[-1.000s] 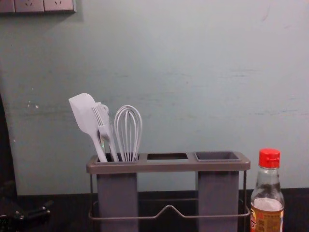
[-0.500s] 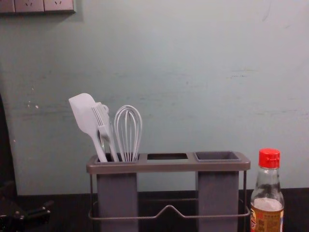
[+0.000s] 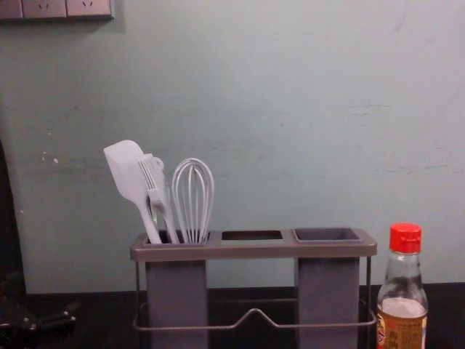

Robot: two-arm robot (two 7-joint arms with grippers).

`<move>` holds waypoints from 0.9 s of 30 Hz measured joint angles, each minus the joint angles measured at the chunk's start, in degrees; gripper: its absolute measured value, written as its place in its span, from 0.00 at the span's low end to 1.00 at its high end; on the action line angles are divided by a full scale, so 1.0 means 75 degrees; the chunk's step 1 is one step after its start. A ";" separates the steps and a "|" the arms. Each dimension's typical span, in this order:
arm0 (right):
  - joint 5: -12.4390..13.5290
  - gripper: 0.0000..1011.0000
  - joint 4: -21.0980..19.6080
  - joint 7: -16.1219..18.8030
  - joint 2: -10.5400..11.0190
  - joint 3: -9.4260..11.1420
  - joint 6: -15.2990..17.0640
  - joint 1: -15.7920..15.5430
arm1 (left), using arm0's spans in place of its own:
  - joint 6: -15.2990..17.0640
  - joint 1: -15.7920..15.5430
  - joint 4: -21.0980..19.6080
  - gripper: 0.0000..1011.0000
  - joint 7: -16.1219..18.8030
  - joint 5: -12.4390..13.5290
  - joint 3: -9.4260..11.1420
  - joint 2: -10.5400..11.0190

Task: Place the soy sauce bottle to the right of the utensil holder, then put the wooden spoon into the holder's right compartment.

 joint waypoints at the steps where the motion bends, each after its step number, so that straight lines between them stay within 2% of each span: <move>1: -0.0018 0.99 -0.0030 -0.0039 -0.0006 -0.0012 0.0091 -0.0004 | 0.0000 0.0000 0.0000 0.99 0.0000 0.0000 0.0000 0.0000; 7: -0.0158 0.99 -0.0321 -0.0279 -0.0089 -0.0110 0.1007 0.0020 | 0.0000 0.0000 0.0000 0.99 0.0000 0.0000 0.0000 0.0000; 8: -0.0187 0.99 -0.0360 -0.0313 -0.0138 -0.0140 0.1297 0.0075 | 0.0000 0.0000 0.0000 0.99 0.0000 0.0000 0.0000 0.0000; 11: -0.0228 0.99 -0.0381 -0.0370 -0.0240 -0.0193 0.1706 0.0178 | 0.0000 0.0000 0.0000 0.99 0.0000 0.0000 0.0000 0.0000; 12: -0.0283 0.99 -0.0380 -0.0439 -0.0319 -0.0235 0.2002 0.0265 | 0.0000 0.0000 0.0000 0.99 0.0000 0.0000 0.0000 0.0000; 15: -0.0373 0.99 -0.0333 -0.0560 -0.0507 -0.0315 0.2504 0.0447 | 0.0000 0.0000 0.0000 0.99 0.0000 0.0000 0.0000 0.0000; 20: -0.0443 0.99 -0.0169 -0.0627 -0.0815 -0.0397 0.3025 0.0717 | 0.0000 0.0000 0.0000 0.99 0.0000 0.0000 0.0000 0.0000; 25: -0.0544 0.99 -0.0005 -0.0688 -0.1051 -0.0483 0.3289 0.0906 | 0.0000 0.0000 0.0000 0.99 0.0000 0.0000 0.0000 0.0001; 27: -0.0629 0.99 0.0121 -0.0776 -0.1236 -0.0521 0.3399 0.0993 | 0.0000 0.0000 0.0000 0.99 0.0000 0.0000 0.0000 0.0000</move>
